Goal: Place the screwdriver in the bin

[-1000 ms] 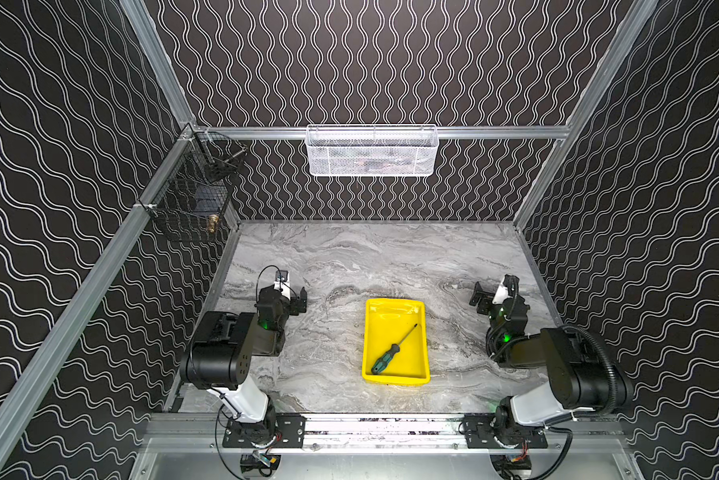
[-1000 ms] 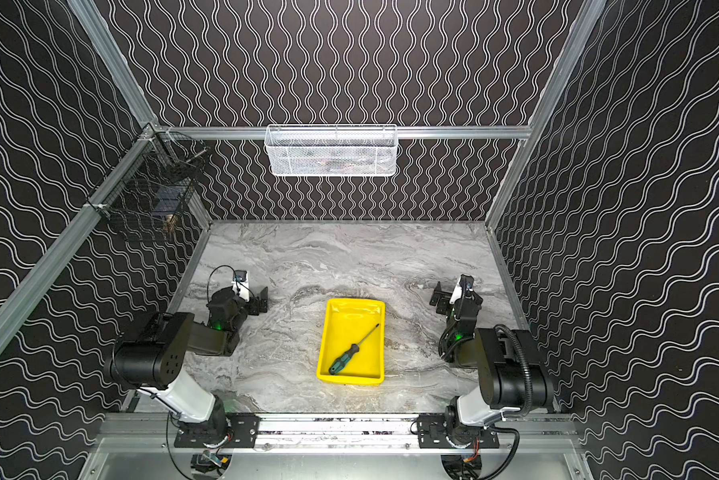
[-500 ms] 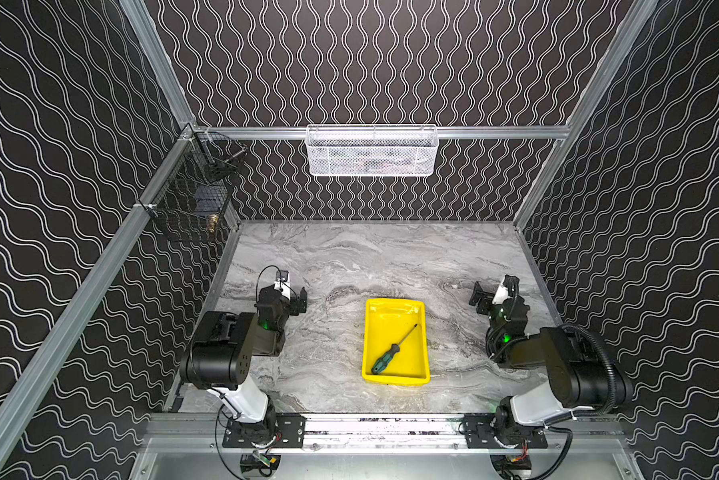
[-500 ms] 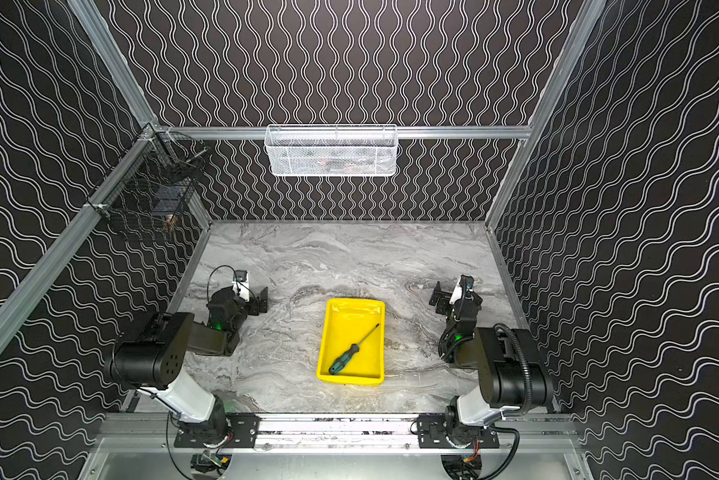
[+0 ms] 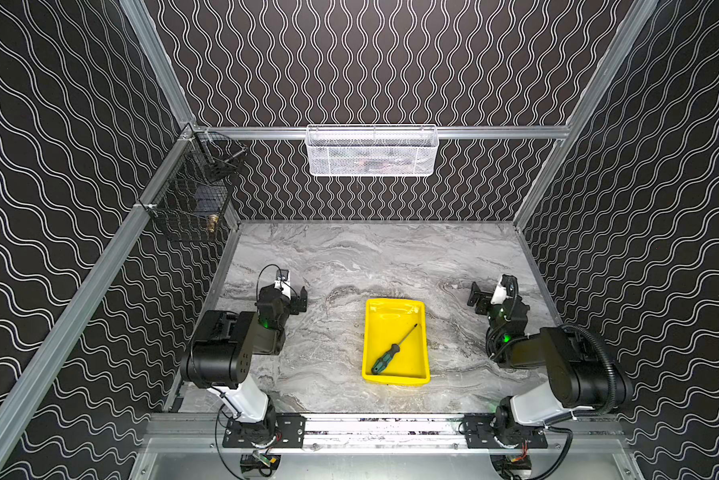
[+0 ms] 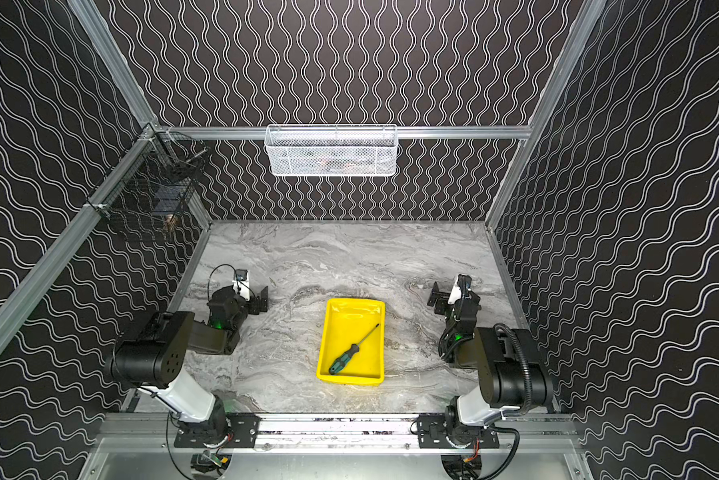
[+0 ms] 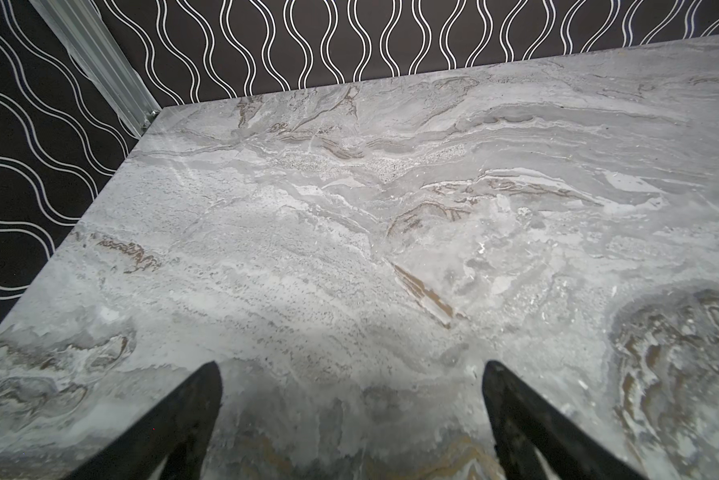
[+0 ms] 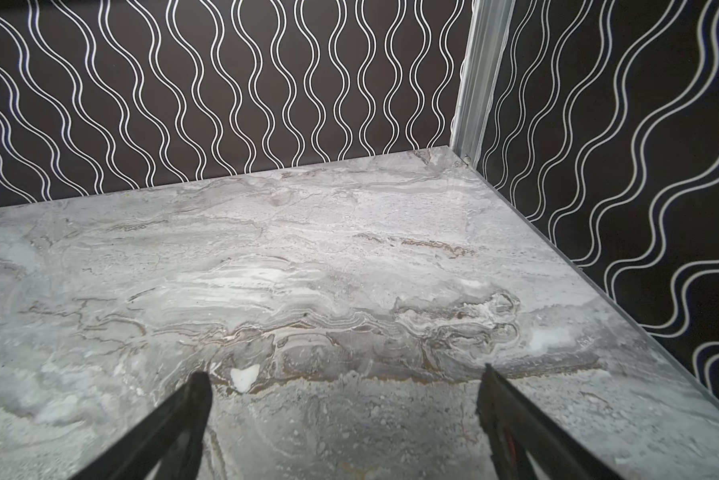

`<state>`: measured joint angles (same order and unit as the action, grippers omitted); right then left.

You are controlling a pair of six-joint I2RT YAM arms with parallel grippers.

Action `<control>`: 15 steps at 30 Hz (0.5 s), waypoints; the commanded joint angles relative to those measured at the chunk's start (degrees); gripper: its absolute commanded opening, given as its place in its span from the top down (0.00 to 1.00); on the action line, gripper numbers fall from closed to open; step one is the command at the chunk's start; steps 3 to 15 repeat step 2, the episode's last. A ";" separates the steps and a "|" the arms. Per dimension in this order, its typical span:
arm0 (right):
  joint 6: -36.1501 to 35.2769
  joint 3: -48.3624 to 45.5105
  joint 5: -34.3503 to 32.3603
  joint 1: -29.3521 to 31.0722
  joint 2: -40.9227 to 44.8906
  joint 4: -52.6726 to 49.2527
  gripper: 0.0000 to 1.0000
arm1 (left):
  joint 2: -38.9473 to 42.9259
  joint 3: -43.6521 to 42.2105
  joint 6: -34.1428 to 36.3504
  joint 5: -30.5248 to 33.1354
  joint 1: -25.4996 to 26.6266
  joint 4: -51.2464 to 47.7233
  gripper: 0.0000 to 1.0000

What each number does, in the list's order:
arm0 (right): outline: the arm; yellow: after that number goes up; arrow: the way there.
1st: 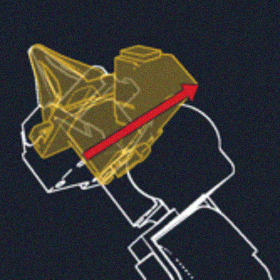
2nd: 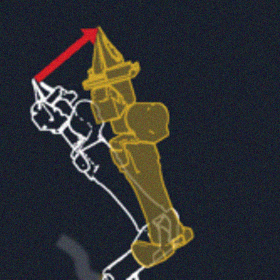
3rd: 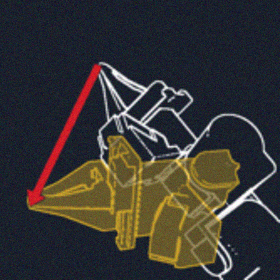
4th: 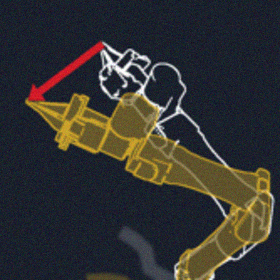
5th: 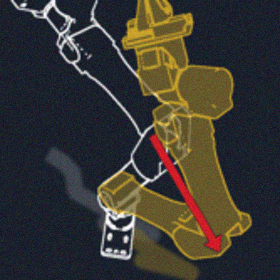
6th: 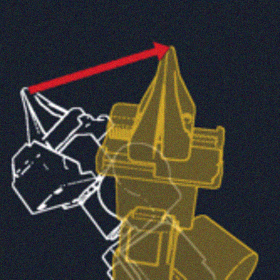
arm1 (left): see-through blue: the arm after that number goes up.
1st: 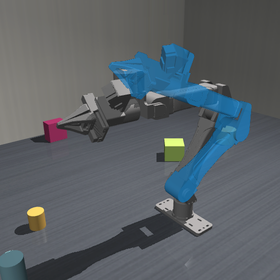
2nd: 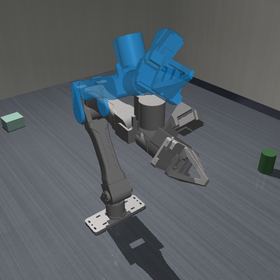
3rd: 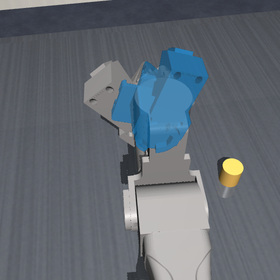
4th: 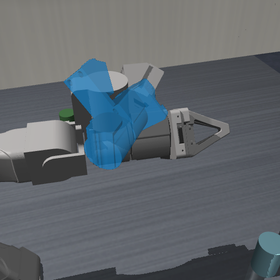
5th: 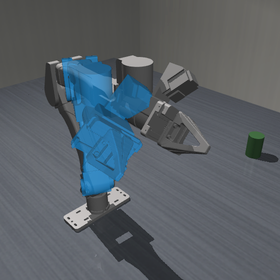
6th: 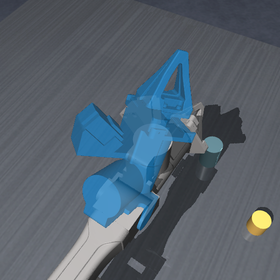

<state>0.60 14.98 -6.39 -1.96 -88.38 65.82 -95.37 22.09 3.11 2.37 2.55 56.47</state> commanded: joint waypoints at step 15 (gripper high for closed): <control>-0.43 0.22 1.12 -0.02 -0.02 1.70 0.00 | 0.27 -0.55 0.43 0.05 0.00 1.73 0.01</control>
